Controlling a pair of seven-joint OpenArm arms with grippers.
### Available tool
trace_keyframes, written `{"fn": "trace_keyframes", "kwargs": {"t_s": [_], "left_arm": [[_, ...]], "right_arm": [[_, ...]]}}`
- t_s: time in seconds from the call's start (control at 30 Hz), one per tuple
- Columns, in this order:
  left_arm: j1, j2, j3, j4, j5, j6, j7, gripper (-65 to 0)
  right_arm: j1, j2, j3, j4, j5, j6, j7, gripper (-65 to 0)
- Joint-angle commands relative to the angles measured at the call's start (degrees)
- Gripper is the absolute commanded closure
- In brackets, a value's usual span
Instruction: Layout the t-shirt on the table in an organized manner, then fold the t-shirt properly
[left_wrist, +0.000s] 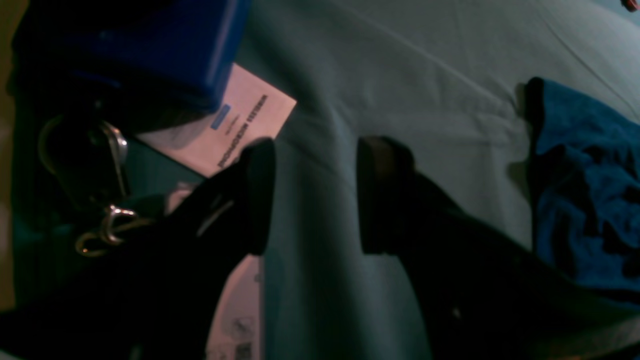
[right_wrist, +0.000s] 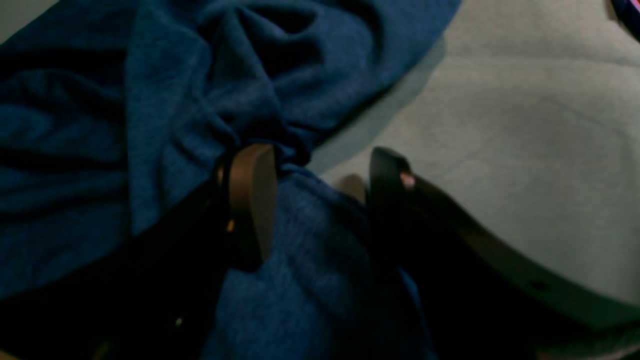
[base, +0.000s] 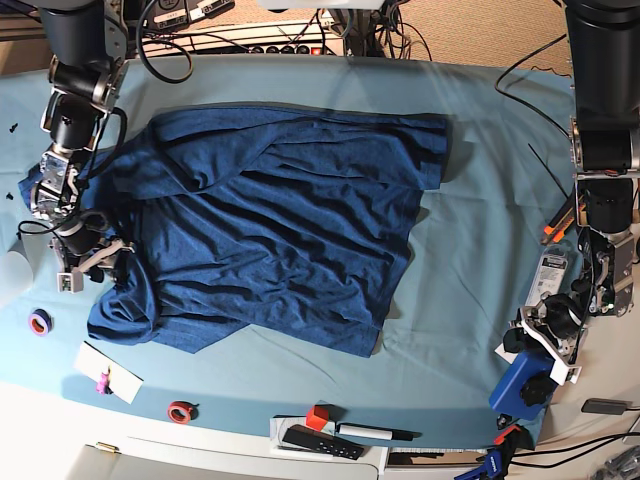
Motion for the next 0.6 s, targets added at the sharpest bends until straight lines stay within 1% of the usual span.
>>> {"fn": "trace_keyframes", "kwargs": {"t_s": [0.0, 0.07, 0.1, 0.13, 0.2, 0.23, 0.27, 0.3, 0.43, 0.57], "left_arm": [[-2.2, -0.8, -0.2, 1.0, -0.9, -0.4, -1.5, -26.8], [-2.2, -0.8, -0.2, 1.0, -0.8, -0.4, -1.5, -26.8], [-2.1, -0.8, -0.2, 1.0, -0.8, -0.4, -1.5, -26.8], [-2.1, -0.8, -0.2, 1.0, -0.8, -0.4, -1.5, -26.8], [-2.1, -0.8, -0.2, 1.0, -0.8, -0.4, -1.5, -26.8], [-2.2, -0.8, -0.2, 1.0, -0.8, -0.4, -1.5, -26.8], [-2.1, -0.8, -0.2, 1.0, -0.8, -0.4, -1.5, -26.8], [-2.1, -0.8, -0.2, 1.0, -0.8, -0.4, -1.5, -26.8], [-2.1, -0.8, -0.2, 1.0, -0.8, -0.4, -1.5, -26.8], [-2.1, -0.8, -0.2, 1.0, -0.8, -0.4, -1.4, -26.8]], "right_arm": [[1.5, 0.9, 0.1, 0.9, 0.2, 0.1, 1.6, -30.0], [1.4, 1.0, 0.1, 0.9, -0.1, 0.1, 1.6, -29.8], [1.5, 1.0, 0.1, 0.9, -0.1, 0.1, 1.6, -27.3], [1.5, 1.1, 0.1, 0.9, -0.1, 0.1, 1.6, -22.3], [1.5, 1.1, 0.1, 0.9, -0.4, 0.1, 1.6, -10.0], [1.5, 1.1, 0.1, 0.9, -1.2, 0.2, 1.5, -5.0], [1.5, 1.0, 0.1, 0.9, -2.1, 0.2, 1.4, -1.6], [1.5, 1.1, 0.1, 0.9, -2.8, 0.2, 1.4, 0.0], [1.5, 1.7, 0.2, 1.0, -3.5, 0.1, 1.5, 0.0], [1.4, 3.3, 0.2, 1.9, -3.5, 0.1, 0.9, 0.0]]}}
